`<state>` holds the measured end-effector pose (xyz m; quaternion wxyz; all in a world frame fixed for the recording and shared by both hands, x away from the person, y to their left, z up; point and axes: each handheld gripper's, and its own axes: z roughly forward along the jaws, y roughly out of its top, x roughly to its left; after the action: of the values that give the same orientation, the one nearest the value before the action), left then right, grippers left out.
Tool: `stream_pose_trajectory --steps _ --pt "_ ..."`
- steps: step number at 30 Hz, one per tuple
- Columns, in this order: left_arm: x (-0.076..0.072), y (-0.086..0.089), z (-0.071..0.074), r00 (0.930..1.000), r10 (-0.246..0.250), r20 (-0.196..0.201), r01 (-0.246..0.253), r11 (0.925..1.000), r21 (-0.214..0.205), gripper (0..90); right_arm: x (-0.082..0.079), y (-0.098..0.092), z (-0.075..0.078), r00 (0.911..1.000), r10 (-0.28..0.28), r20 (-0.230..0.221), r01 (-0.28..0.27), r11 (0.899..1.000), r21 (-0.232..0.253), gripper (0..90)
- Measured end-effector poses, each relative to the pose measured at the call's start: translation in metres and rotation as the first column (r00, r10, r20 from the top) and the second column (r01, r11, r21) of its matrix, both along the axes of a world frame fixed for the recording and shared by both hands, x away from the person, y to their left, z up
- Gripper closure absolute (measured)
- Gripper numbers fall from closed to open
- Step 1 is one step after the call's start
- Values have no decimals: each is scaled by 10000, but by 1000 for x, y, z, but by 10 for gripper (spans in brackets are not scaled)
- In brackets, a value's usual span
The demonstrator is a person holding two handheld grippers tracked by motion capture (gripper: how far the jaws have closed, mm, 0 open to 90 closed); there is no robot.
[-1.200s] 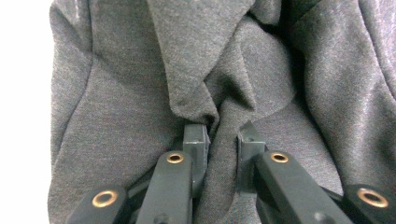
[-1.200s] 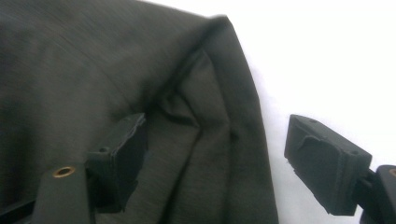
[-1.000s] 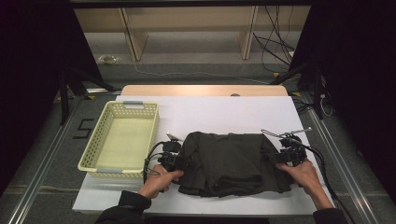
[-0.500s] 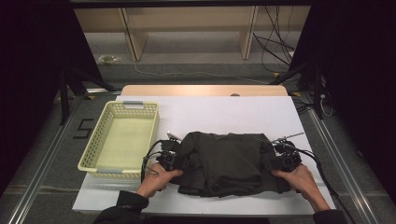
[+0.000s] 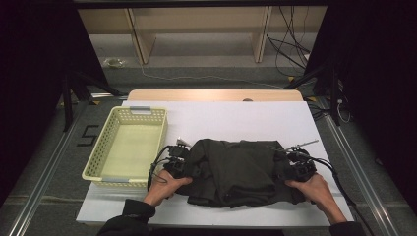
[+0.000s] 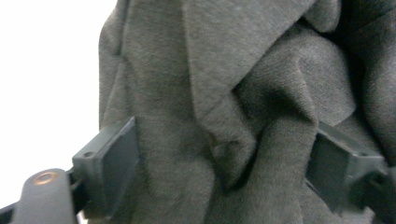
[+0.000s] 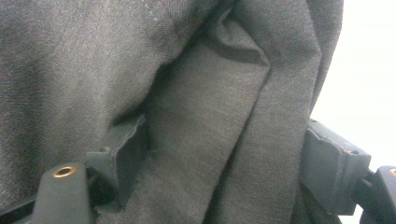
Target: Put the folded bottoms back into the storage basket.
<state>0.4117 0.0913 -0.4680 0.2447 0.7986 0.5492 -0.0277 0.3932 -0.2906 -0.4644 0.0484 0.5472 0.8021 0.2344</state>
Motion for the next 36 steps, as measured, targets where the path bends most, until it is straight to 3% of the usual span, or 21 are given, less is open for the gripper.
stream_pose_trajectory --steps 5,6,10,17,20,25,27,28,29,30,31,32,35,36 --pt "-1 -4 0 9999 44 153 -49 9994 349 74 -1 1 -1 10000 -21 40 21 10000 -36 196" --pt "-2 -6 1 9984 70 555 -115 9967 801 64 -1 1 -1 10000 -55 42 55 10000 -47 191" --pt "1 -2 3 9984 233 510 -262 9980 567 62 -1 1 -1 10000 -17 71 17 10000 -59 189" --pt "6 1 1 9981 433 430 -456 9975 538 31 -1 1 -1 10000 27 89 -27 10000 -68 189" --pt "8 -1 -5 9991 412 106 -419 9969 664 1 -1 1 -1 9999 41 106 -40 10000 -74 189" --pt "6 -5 -5 9999 134 101 -142 9969 770 2 -1 1 -1 9999 49 108 -48 10000 -86 190" --pt "4 -5 -4 9999 101 132 -110 9974 712 49 -1 1 -1 9999 41 108 -40 10000 -88 190" --pt "1 -5 -1 9999 -47 115 43 9994 348 100 -1 1 -1 9999 51 101 -50 9999 -88 190" --pt "1 -5 -1 9999 -47 115 43 9994 348 135 -1 1 -1 9999 51 101 -50 9999 -88 190" --pt "0 -4 1 9998 -192 -78 190 9996 -214 206 -1 1 -1 10000 47 86 -47 10000 -68 190" --pt "-1 -4 0 9969 -467 -629 390 9921 -1193 228 -1 2 -1 10000 20 63 -20 10000 -56 191" --pt "-3 -7 0 9978 -512 -421 472 9948 -906 224 -1 2 -1 10000 46 78 -46 10000 -59 192" --pt "-3 -8 1 9979 -616 -183 603 9963 -612 291 -1 2 -1 10000 40 89 -39 10000 -56 210" --pt "-2 -4 1 9991 -388 -176 369 9949 -942 419 -1 2 0 9999 67 138 -66 9999 -83 238"
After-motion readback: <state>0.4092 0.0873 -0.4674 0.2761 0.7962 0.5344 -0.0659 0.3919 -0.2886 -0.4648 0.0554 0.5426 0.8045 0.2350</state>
